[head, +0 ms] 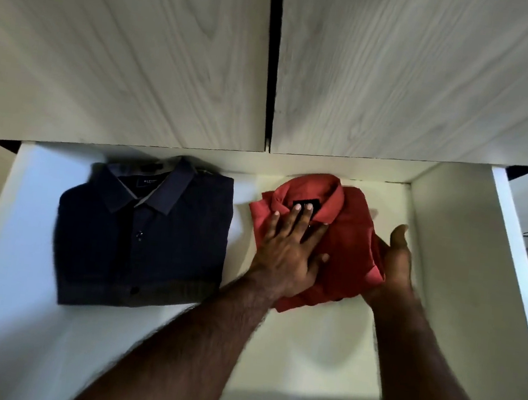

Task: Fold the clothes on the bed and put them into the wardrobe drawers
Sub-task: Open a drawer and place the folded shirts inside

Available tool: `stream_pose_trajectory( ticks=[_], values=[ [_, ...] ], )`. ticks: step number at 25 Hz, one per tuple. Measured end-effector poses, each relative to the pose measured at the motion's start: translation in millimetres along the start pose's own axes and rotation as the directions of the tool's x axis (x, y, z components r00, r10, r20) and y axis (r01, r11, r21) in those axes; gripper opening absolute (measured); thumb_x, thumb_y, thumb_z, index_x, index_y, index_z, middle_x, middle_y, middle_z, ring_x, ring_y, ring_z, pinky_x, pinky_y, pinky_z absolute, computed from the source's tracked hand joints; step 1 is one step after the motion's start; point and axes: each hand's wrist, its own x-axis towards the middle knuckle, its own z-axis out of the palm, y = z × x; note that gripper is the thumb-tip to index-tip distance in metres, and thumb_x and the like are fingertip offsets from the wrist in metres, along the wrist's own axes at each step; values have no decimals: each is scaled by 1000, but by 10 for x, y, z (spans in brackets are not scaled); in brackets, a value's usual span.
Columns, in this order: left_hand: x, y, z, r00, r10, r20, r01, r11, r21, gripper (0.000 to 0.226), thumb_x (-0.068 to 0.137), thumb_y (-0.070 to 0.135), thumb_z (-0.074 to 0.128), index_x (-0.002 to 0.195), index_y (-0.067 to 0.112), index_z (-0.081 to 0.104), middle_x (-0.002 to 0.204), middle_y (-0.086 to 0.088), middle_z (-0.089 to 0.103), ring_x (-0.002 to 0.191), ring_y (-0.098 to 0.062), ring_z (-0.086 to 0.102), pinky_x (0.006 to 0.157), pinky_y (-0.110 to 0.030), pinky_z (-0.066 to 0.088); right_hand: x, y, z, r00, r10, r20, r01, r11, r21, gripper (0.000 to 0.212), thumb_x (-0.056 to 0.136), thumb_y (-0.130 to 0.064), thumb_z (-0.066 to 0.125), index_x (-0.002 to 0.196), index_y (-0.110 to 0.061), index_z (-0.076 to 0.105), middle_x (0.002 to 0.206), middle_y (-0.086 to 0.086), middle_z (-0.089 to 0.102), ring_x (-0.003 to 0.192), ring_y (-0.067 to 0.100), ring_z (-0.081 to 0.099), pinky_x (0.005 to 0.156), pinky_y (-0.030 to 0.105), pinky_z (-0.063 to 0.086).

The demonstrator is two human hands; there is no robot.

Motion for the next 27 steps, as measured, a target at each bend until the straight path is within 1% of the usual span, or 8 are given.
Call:
stream_pose_trajectory(
  ticks=[2, 5, 7, 9, 11, 14, 22, 27],
  values=[
    [90, 25, 26, 998, 64, 8, -64, 998, -1, 64, 104, 59, 31, 164, 36, 29, 177, -7, 4, 163, -30, -1, 127, -61, 3, -30, -74, -5, 954, -284, -98, 216, 874, -434, 79, 90, -83, 48, 119, -14, 74, 115, 11, 77, 103, 28, 76, 96, 50, 59],
    [246, -8, -18, 965, 260, 41, -260, 966, -5, 60, 107, 54, 32, 164, 36, 24, 177, 0, -4, 163, -26, -9, 129, -57, -3, -162, 20, -21, 607, -757, 244, 257, -103, -961, 58, 90, -51, 56, 137, -18, 59, 142, 8, 60, 128, 33, 56, 107, 51, 46],
    [263, -69, -91, 978, 206, -40, -208, 978, -37, 62, 110, 51, 29, 167, 28, 19, 177, -2, -5, 163, -25, -12, 130, -55, -2, -309, 195, 67, 467, -774, 426, 228, -361, -904, 53, 88, -32, 54, 139, -16, 57, 150, 8, 54, 138, 35, 47, 110, 52, 36],
    [131, -99, -153, 994, -5, -108, -12, 988, -156, 65, 111, 48, 29, 168, 18, 17, 177, -7, 0, 163, -25, -7, 131, -52, 3, -342, 374, 94, 483, -779, 400, 231, -327, -916, 54, 95, -36, 52, 145, -15, 55, 157, 11, 50, 146, 35, 42, 115, 54, 34],
    [-147, -109, -176, 980, -184, -77, 168, 970, -175, 69, 107, 44, 39, 166, 13, 20, 175, -12, 15, 161, -32, 14, 129, -53, 21, -267, 604, 127, 651, -661, 374, 193, -332, -923, 69, 100, -57, 48, 159, -21, 40, 168, 13, 33, 155, 36, 30, 120, 59, 30],
    [-363, -34, -195, 941, -337, -3, 331, 924, -193, 71, 96, 41, 54, 159, 17, 32, 151, -11, 45, 131, -34, 49, 98, -49, 52, -43, 838, -13, 771, -484, 415, 173, -468, -867, 86, 96, -80, 40, 166, -35, 17, 176, 10, 3, 161, 35, 7, 123, 66, 18],
    [-10, 150, -128, 997, -72, 41, 82, 945, -317, 66, 96, 34, 62, 156, 14, 40, 154, -9, 48, 130, -34, 50, 101, -52, 52, 332, 240, -364, 652, -580, 488, 123, -554, -823, 73, 100, -62, 38, 163, -25, 33, 172, 17, 20, 158, 41, 17, 123, 64, 21],
    [-517, -346, -334, 931, -152, -332, 141, 988, -58, 52, 96, 37, 60, 142, 13, 57, 154, -13, 51, 138, -36, 47, 109, -54, 41, 79, 497, 5, 595, -683, 424, 49, -496, -867, 64, 88, -35, 52, 149, -13, 48, 159, 22, 40, 145, 47, 37, 116, 59, 29]
  ],
)
